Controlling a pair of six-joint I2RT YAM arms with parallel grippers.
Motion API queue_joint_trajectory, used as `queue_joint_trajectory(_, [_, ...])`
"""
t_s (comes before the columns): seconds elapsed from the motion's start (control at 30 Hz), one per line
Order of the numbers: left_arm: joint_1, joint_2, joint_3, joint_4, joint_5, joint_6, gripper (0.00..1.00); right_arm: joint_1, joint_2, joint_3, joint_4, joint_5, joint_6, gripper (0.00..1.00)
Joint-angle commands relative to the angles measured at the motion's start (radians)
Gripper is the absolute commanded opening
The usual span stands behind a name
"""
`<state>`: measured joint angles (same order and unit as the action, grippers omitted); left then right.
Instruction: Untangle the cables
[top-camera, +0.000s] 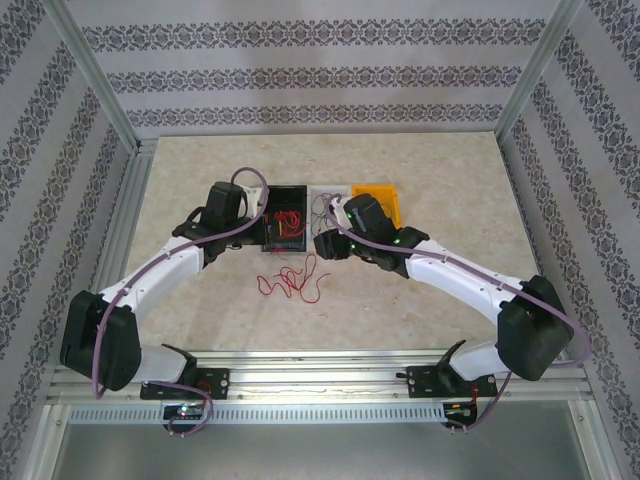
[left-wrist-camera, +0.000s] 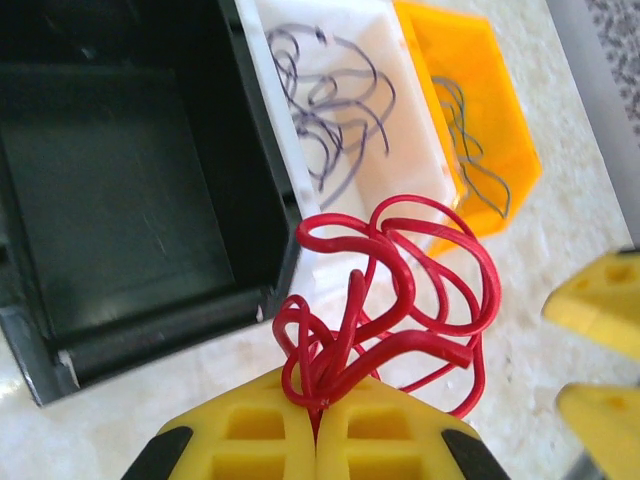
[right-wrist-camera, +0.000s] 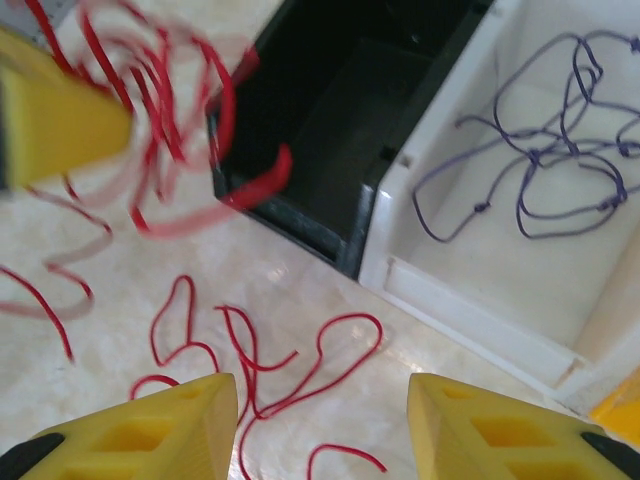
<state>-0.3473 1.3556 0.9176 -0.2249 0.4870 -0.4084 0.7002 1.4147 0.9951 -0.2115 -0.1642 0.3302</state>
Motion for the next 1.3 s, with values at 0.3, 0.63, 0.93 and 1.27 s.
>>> queue_joint_trajectory(0.3, [-0.049, -0.044, -0.064, 0.061, 0.127, 0.046, 0.0, 0.003, 0.116, 0.145, 0.055, -0.127, -0.003, 0.48])
queue_joint_trajectory(0.63, [-0.052, -0.036, -0.066, 0.061, 0.129, 0.052, 0.0, 0.01, 0.163, 0.146, 0.075, -0.106, 0.019, 0.22])
queue_joint_trajectory(0.93, [-0.051, -0.03, -0.117, 0.093, 0.14, 0.035, 0.43, -0.045, 0.098, 0.031, 0.117, -0.12, 0.089, 0.02])
queue_joint_trajectory(1.27, [-0.057, 0.014, -0.116, 0.122, 0.205, 0.037, 0.5, -0.086, 0.049, -0.062, 0.158, -0.184, 0.162, 0.02])
